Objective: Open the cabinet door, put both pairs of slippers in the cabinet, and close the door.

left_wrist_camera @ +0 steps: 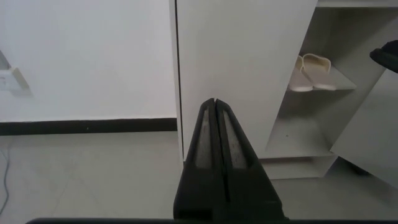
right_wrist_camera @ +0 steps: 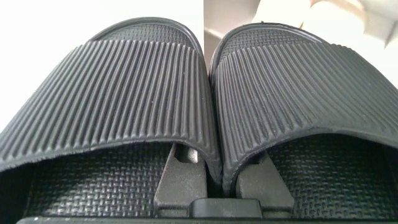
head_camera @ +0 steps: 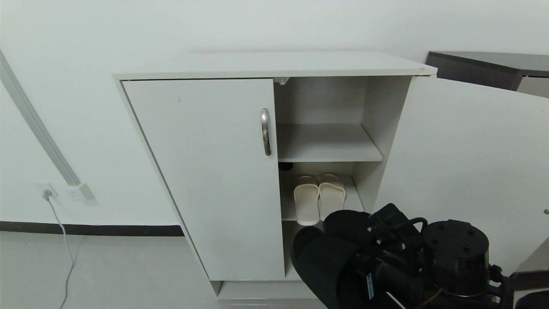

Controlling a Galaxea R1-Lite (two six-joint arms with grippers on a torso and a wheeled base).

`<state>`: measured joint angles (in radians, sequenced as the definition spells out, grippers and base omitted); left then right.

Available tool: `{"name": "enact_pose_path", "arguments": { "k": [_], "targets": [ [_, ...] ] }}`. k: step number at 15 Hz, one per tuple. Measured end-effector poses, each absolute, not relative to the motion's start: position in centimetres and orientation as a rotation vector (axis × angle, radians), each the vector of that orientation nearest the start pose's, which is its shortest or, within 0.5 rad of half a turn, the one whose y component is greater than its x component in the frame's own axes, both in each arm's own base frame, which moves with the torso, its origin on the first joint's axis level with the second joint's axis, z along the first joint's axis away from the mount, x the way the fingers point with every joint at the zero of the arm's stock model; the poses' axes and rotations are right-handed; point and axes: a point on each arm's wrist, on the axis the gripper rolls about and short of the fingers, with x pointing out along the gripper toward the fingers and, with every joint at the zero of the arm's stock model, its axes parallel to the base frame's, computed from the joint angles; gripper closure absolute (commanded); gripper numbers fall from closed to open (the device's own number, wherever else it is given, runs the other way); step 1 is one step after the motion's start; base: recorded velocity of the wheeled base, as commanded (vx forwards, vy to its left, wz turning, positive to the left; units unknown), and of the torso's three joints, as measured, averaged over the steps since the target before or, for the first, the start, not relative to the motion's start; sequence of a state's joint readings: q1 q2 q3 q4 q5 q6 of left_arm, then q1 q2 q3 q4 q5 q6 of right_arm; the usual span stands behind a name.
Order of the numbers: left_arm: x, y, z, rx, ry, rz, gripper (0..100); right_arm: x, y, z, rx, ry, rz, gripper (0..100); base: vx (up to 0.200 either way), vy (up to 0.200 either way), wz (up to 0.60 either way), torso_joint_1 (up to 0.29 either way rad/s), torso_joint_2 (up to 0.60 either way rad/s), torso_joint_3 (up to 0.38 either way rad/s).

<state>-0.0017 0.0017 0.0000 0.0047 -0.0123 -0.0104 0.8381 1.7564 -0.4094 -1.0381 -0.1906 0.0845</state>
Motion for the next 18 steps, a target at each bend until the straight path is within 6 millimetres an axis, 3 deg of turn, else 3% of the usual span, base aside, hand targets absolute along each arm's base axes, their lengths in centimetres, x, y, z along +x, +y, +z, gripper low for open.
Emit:
{"name": "enact_pose_path", "arguments": {
  "k": [3,5,13,18],
  "targets": [
    [-2.3,0.0,7.5,-0.010,0.006,-0.014,100,18.0,19.4,11.0,-0.102,0.292,0.617,100,0.000,0.000,0.00,0.001,0.12,0.113],
    [-2.3,0.0,7.5,-0.010,0.006,-0.014,100,18.0,19.4,10.8,-0.115,0.293,0.605,100,0.000,0.000,-0.60,0.005,0.03,0.037],
    [-2.3,0.0,7.5,-0.010,0.006,-0.014,100,17.8,20.2,10.6,-0.115,0.258,0.610,100,0.000,0.000,0.00,0.000,0.00,0.000],
    [-2.3,0.0,7.5,-0.010,0.006,-0.014,100,19.2,23.1,9.9,-0.153,0.214,0.349,100,0.000,0.000,0.00,0.000,0.00,0.000]
  ]
}}
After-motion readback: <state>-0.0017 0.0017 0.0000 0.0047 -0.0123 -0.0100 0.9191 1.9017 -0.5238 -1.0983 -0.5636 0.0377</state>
